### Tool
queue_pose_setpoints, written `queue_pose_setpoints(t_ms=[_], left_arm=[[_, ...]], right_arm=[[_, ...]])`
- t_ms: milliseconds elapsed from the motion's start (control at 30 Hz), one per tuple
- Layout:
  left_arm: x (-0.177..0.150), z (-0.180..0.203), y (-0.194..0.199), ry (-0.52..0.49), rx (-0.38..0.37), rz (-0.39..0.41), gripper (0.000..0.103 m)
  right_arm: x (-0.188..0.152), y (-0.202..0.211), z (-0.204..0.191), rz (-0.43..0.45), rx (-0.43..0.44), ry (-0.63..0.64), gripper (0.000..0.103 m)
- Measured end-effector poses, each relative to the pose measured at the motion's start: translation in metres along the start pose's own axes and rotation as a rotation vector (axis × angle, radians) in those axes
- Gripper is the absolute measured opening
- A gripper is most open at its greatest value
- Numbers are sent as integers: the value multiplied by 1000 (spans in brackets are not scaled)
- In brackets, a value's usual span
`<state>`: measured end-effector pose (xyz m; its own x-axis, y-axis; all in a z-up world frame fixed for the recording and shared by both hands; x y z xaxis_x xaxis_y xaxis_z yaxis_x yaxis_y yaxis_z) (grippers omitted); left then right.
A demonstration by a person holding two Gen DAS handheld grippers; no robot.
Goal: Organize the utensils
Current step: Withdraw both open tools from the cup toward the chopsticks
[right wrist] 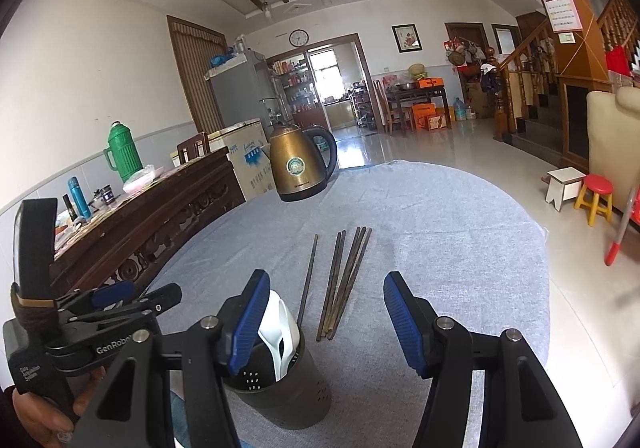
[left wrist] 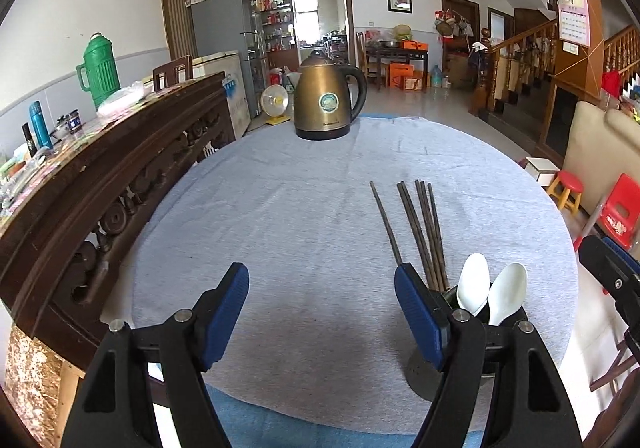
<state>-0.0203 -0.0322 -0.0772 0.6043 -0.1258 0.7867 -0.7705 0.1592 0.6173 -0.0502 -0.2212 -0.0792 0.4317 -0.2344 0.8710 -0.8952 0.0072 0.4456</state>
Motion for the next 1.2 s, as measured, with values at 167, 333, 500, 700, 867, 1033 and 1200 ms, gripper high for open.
queue_pose_setpoints(t_ms=[167,333,500,700,867,1033,1200], left_arm=[[2,-5,2,3,15,0,77],[2,-9,2,2,33,-3,77],[1,-12,-1,3,47,-14,77],[-2,-13,-7,-1,65,-34,77],[-3,-15,-14,-1,72,-47,77],[-6,-18,-21,-1,82,-61,77],[-10,-21,-29,2,89,-78,77]], right_arm=[[0,-1,0,-3,-5,-1,63],[-1,0,1,-14,-4,-18,63],[-2,-3,4,-23,-7,-30,63],[-6,-9,10,-44,-14,-44,63],[-10,-17,14,-67,-20,-56,63],[-15,-23,19,-83,-22,-71,63],[-20,-32,28,-115,-28,-111,63]])
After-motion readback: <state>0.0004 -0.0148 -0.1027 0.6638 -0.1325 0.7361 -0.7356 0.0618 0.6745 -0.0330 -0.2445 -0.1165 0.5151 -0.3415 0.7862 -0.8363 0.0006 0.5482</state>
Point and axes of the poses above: each gripper's, at about its wrist camera, not at the fingertips, and y roughly against the way its jaws point, z to its right, x to its top, the point moved 8 cm from there along -y, roughly the way its jaws point, and after that the axes turned 7 degrees about -x, right-handed, at the moved point
